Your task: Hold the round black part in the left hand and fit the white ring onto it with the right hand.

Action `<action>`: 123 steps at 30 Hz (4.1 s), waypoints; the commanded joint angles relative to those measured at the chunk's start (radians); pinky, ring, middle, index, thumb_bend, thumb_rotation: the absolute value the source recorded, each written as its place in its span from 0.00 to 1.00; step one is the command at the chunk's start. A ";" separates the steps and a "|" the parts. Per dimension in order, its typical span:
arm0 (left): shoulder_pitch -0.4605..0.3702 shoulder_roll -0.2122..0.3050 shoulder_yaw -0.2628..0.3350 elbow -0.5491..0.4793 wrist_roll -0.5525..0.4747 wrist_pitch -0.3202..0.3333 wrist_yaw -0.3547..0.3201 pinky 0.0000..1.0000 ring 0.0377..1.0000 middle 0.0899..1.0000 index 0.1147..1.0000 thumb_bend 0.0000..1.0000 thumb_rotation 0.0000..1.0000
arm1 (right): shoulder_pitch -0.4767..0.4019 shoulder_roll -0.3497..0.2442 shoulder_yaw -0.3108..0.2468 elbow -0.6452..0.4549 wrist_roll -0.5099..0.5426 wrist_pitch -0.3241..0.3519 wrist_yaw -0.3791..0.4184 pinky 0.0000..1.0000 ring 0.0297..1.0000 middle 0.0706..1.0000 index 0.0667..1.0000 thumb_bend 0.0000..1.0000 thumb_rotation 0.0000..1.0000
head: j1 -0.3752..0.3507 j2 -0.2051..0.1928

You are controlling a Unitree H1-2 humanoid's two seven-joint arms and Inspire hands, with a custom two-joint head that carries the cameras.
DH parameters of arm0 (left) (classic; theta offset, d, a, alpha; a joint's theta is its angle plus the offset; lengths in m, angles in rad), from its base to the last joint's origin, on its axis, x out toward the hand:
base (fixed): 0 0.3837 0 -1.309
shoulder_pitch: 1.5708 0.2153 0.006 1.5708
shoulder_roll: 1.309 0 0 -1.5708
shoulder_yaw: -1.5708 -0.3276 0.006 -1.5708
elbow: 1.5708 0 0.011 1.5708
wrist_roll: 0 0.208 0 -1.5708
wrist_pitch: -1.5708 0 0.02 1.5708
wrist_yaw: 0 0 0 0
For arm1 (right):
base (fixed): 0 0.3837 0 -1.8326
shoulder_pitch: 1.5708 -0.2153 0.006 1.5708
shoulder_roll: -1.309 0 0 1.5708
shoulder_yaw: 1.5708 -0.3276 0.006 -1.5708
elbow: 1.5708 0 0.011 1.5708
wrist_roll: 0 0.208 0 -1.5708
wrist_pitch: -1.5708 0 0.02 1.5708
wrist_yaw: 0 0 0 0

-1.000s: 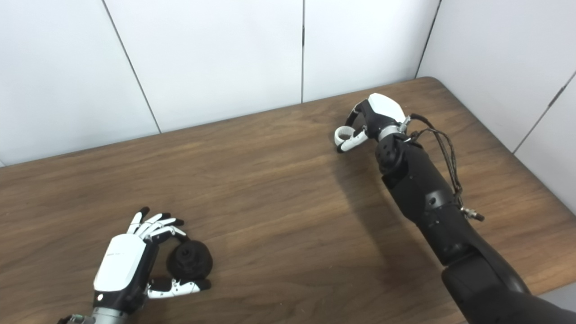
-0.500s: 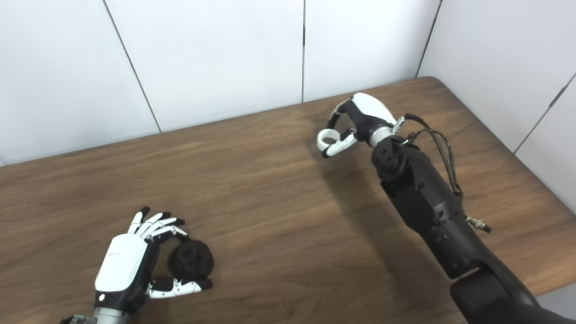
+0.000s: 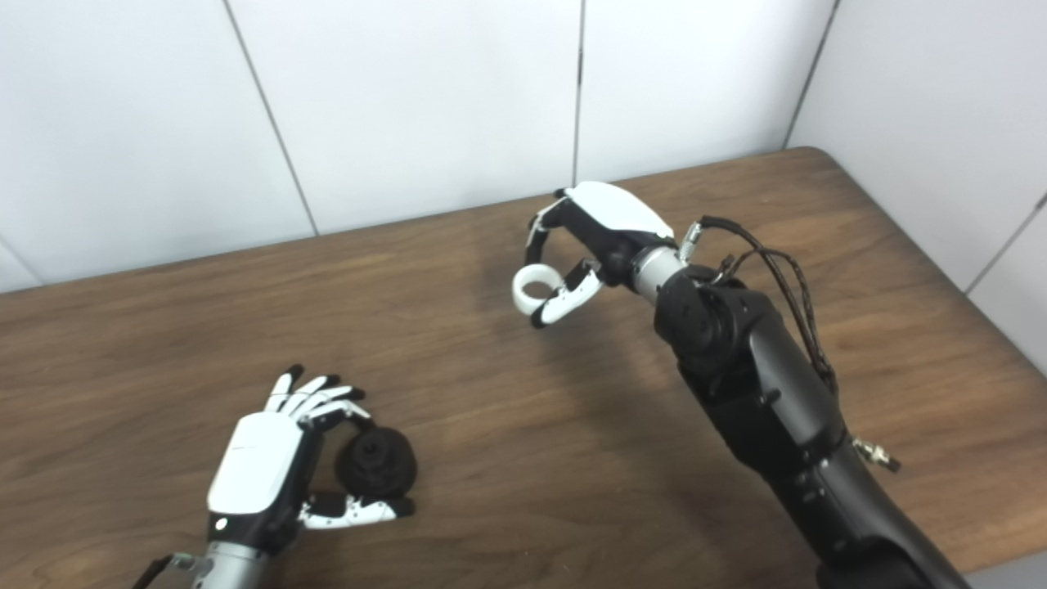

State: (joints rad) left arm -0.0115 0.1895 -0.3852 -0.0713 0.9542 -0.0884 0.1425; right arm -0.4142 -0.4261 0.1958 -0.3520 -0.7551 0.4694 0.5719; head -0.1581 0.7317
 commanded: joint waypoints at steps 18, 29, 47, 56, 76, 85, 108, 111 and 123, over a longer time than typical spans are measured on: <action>0.036 -0.063 -0.052 -0.008 0.049 0.059 0.004 1.00 0.89 0.77 0.42 0.52 0.06 | 0.004 0.159 0.083 -0.221 -0.050 -0.006 0.211 1.00 0.98 0.81 0.45 0.52 0.13 | 0.116 0.032; 0.028 -0.070 -0.067 -0.014 0.062 0.085 0.007 1.00 0.88 0.76 0.42 0.52 0.06 | 0.040 0.190 0.152 -0.205 -0.041 -0.014 0.191 1.00 0.98 0.82 0.45 0.52 0.13 | 0.128 0.050; 0.022 -0.075 -0.066 -0.011 0.067 0.091 0.010 1.00 0.88 0.76 0.42 0.52 0.06 | 0.075 0.185 0.189 -0.161 -0.039 -0.037 0.163 1.00 1.00 0.83 0.45 0.52 0.13 | 0.126 0.060; 0.020 -0.075 -0.068 -0.009 0.072 0.091 0.016 1.00 0.88 0.76 0.42 0.52 0.05 | 0.084 0.186 0.181 -0.131 -0.029 -0.075 0.099 1.00 1.00 0.84 0.45 0.52 0.13 | 0.126 0.058; 0.019 -0.078 -0.077 -0.022 0.084 0.101 0.014 1.00 0.88 0.76 0.42 0.52 0.06 | 0.087 0.185 0.203 -0.130 -0.039 -0.063 0.092 1.00 0.99 0.83 0.45 0.52 0.13 | 0.131 0.063; 0.018 -0.080 -0.077 -0.022 0.079 0.104 0.015 1.00 0.88 0.76 0.42 0.52 0.05 | 0.095 0.187 0.208 -0.121 -0.037 -0.057 0.089 1.00 1.00 0.84 0.45 0.52 0.13 | 0.131 0.061; 0.017 -0.076 -0.080 -0.034 0.072 0.109 0.007 1.00 0.88 0.76 0.42 0.52 0.05 | 0.104 0.187 0.191 -0.099 -0.028 -0.057 0.073 0.99 1.00 0.84 0.45 0.52 0.13 | 0.126 0.062; 0.018 -0.078 -0.079 -0.035 0.072 0.112 0.006 1.00 0.88 0.76 0.42 0.52 0.05 | 0.107 0.188 0.191 -0.096 -0.026 -0.062 0.067 0.99 1.00 0.84 0.45 0.52 0.13 | 0.124 0.065; 0.014 -0.081 -0.081 -0.033 0.083 0.119 0.004 1.00 0.88 0.76 0.42 0.52 0.05 | 0.099 0.174 0.207 -0.099 -0.048 -0.080 0.065 0.96 0.99 0.84 0.51 0.73 0.18 | 0.123 0.063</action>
State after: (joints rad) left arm 0.0012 0.1109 -0.4614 -0.0975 1.0218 0.0295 0.1411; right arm -0.2767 -0.2456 0.4094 -0.4385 -0.7951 0.4186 0.6584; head -0.0337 0.7946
